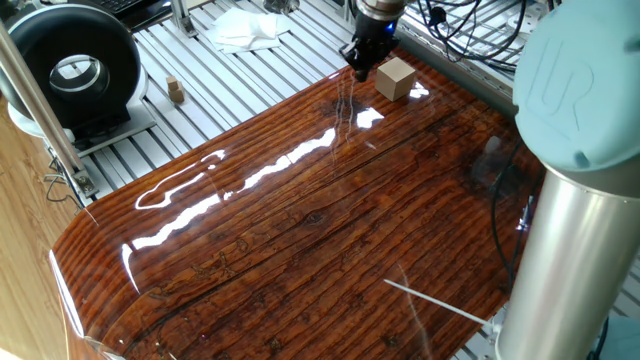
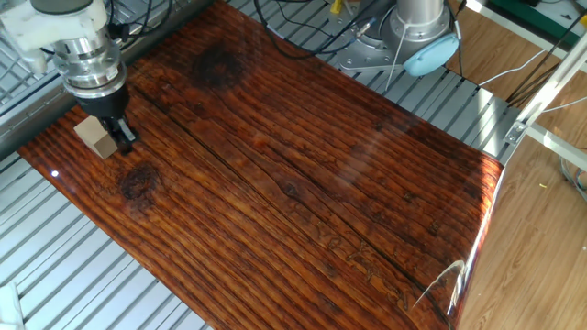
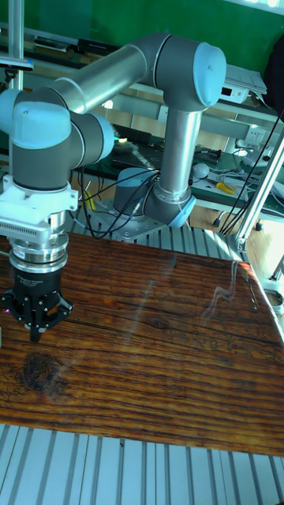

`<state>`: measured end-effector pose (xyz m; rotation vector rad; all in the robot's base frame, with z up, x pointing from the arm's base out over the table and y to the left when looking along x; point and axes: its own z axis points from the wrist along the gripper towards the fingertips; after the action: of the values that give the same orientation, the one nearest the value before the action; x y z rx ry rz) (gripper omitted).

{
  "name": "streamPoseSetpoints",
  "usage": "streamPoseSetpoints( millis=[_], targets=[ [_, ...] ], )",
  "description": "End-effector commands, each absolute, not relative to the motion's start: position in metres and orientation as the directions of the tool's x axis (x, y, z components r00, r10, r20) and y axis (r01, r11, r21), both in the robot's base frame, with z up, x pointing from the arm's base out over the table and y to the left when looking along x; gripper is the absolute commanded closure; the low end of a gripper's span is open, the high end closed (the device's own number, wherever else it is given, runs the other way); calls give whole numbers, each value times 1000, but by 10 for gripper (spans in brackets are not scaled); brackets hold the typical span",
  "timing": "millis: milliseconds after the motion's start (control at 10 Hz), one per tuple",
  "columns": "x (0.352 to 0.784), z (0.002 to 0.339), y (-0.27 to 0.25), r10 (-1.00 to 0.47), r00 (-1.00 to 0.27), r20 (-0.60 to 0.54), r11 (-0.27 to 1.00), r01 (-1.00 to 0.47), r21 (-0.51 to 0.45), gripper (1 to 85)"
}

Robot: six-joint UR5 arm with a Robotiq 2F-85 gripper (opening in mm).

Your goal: Hold a small block with the gripper and sweep it from left to right on the table

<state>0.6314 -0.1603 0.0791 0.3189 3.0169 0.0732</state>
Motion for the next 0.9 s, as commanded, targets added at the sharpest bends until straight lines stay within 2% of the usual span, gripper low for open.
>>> streamPoseSetpoints(
  millis=[0, 200, 300, 400, 500, 600, 800],
  targets=[
    [620, 78, -187, 178, -983, -53, 984, 179, -8, 847],
    [621, 89, -205, 107, -994, -29, 994, 108, -31, 827],
    [632, 97, -218, 64, -997, -54, 997, 66, -48, 730],
    [636, 100, -227, 40, -998, -53, 998, 43, -55, 697],
    [635, 97, -225, 8, -999, -43, 1000, 8, -12, 620],
    [637, 90, -225, -39, -998, -56, 999, -41, 35, 403],
    [639, 81, -257, -70, -994, -81, 997, -69, -18, 320]
  ],
)
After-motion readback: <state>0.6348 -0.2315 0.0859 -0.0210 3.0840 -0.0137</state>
